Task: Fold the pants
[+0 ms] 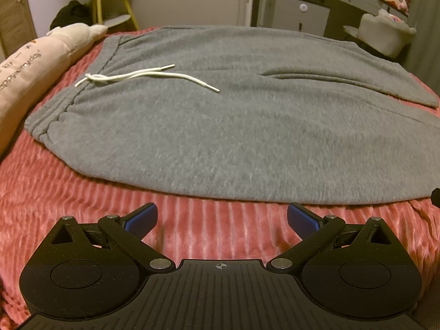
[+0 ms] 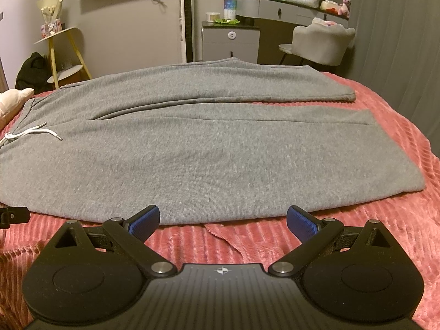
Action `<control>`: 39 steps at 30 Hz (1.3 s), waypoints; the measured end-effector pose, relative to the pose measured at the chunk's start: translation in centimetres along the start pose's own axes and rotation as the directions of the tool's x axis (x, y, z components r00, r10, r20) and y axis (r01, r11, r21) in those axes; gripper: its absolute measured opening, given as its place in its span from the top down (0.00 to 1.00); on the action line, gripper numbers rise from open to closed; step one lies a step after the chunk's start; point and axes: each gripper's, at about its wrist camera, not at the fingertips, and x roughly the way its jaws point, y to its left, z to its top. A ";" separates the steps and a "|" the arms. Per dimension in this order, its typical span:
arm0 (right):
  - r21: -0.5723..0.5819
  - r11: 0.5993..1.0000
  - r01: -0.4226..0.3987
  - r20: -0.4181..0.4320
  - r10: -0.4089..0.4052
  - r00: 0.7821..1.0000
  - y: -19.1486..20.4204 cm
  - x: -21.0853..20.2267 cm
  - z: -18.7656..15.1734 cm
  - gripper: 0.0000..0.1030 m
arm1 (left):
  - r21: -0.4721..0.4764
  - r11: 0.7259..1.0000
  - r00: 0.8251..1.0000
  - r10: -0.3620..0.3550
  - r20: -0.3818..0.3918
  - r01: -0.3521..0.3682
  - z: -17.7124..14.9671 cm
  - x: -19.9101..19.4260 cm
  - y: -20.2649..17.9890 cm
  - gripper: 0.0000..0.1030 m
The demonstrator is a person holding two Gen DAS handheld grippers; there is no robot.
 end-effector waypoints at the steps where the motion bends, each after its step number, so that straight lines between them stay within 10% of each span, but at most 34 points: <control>1: 0.001 1.000 -0.001 -0.001 0.001 1.000 0.0 0.0 0.0 0.04 | 0.001 1.000 1.000 0.000 -0.002 0.000 0.0 0.0 0.0 0.00; 39: 0.067 0.997 -0.042 -0.084 0.047 0.995 -0.9 2.7 0.1 0.04 | 0.043 0.999 0.996 0.001 -0.084 0.002 0.4 2.2 -0.9 0.00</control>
